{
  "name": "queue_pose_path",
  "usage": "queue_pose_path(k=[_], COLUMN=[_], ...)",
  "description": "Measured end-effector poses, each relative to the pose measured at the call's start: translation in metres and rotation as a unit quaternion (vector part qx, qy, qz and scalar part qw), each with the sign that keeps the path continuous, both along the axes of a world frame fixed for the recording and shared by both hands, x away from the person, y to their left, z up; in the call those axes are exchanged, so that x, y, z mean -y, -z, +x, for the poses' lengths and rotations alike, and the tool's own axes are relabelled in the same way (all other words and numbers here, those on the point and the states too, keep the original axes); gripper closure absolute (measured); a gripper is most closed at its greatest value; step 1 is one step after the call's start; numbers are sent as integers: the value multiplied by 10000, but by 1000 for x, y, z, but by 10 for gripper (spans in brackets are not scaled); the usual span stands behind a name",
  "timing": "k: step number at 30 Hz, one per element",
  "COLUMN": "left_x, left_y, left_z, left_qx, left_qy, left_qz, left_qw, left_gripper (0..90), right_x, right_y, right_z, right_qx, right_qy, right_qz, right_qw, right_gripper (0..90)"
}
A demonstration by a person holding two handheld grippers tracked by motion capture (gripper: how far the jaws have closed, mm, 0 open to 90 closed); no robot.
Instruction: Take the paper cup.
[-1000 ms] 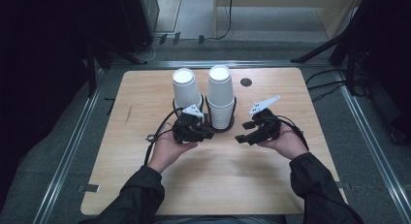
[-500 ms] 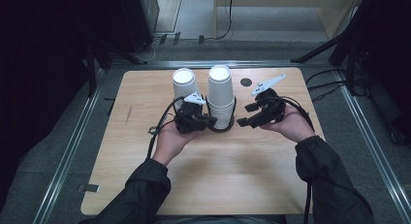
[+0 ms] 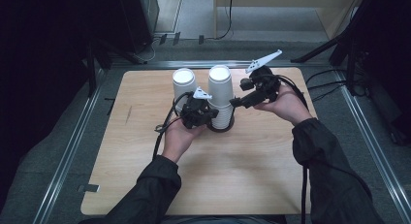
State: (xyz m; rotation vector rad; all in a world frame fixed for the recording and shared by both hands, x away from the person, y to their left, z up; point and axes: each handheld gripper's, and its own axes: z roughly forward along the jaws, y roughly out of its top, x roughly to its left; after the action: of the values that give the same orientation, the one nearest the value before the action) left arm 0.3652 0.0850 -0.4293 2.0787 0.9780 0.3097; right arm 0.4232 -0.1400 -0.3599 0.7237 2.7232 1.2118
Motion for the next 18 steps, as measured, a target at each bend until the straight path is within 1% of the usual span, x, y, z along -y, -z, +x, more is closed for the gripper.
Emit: queue_pose_path(k=[1,2,3,4,5,6,7,8,10,11,12,13,14,15,16,17,18], left_x=[0,-2,-3,-3,-3,-3,-3,-3,-2,-2,-1,-1,0,0,0,0,0], left_y=[0,1,2,3,3,3,3,4,3,3,3,3,3,3,4,4,5], left_z=[0,1,1,1,1,1,1,1,1,1,0,0,0,0,0,0,1], left_qx=[0,-8,-29,-23,-23,-34,-34,-48,-26,-26,-42,-42,-54,-54,-13,-13,-32], left_qy=[0,-10,-31,-40,-40,-48,-48,-50,-45,-45,-39,-39,-45,-45,-63,-63,-82], left_qz=[0,-67,-83,-79,-79,-75,-75,-83,-77,-77,-73,-73,-87,-87,-53,-53,-29], left_qw=[10000,10000,10000,10000,10000,10000,10000,9999,10000,10000,10000,10000,9999,9999,10000,10000,10000], left_gripper=[897,897,897,897,897,897,897,897,895,895,893,892,891,889,890,890,890], right_x=[0,-2,-6,-11,-11,-15,-15,-22,-30,-30,-39,-39,-49,-54,-59,-59,-68], right_y=[0,-2,-5,-11,-11,-15,-15,-21,-26,-26,-31,-31,-35,-37,-38,-38,-40], right_z=[0,2,5,13,13,19,19,26,31,31,35,35,40,41,42,42,43], right_qx=[0,21,31,30,30,-9,-9,-16,-27,-27,-7,-7,52,57,72,72,109], right_qy=[0,-20,-40,-73,-73,-127,-127,-166,-241,-241,-324,-324,-377,-415,-440,-440,-532], right_qz=[0,8,-17,-32,-32,-9,-9,-41,-110,-110,-295,-295,-509,-601,-694,-694,-851], right_qw=[10000,10000,10000,10000,10000,9999,9999,9999,9996,9996,9990,9990,9980,9973,9966,9966,9949], right_gripper=[182,177,156,143,143,134,134,134,133,133,133,133,133,133,133,133,132])
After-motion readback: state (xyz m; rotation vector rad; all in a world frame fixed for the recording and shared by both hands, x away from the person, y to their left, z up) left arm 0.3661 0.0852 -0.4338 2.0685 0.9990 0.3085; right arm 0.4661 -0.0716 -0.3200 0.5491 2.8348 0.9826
